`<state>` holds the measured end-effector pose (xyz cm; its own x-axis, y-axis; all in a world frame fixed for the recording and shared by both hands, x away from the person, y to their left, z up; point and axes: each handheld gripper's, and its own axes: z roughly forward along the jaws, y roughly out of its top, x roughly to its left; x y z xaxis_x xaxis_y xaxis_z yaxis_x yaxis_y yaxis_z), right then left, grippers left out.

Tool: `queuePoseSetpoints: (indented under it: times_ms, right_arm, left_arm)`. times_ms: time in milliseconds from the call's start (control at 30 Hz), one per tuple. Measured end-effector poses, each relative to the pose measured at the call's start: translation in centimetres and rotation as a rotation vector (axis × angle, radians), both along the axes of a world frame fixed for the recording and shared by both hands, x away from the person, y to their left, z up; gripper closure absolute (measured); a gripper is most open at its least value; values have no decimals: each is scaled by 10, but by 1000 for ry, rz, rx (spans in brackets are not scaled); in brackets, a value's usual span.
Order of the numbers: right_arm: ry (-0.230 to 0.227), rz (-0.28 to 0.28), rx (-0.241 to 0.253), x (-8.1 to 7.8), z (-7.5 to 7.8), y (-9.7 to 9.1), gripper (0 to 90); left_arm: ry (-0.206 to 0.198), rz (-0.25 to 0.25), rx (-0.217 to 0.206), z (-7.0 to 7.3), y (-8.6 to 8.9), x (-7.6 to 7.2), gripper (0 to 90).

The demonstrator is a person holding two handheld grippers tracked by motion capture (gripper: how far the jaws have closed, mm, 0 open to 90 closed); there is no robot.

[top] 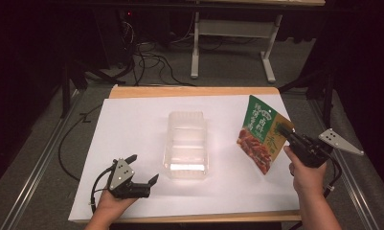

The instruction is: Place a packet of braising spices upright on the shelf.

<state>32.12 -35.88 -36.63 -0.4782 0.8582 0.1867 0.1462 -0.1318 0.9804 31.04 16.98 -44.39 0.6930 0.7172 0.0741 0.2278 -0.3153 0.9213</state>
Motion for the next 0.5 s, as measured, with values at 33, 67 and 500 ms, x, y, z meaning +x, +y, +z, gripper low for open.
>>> queuePoseSetpoints:
  times_ms: [33,67,500]
  right_arm:
    - [-4,-9,-3,0,0,0,900]
    - [-9,-19,-5,-1,1,-1,900]
    - [-41,-71,14,-5,5,-11,900]
  left_arm:
    - [-2,1,-1,0,0,0,35]
    - [-2,1,-2,0,0,0,35]
    - [-5,4,-2,0,0,0,35]
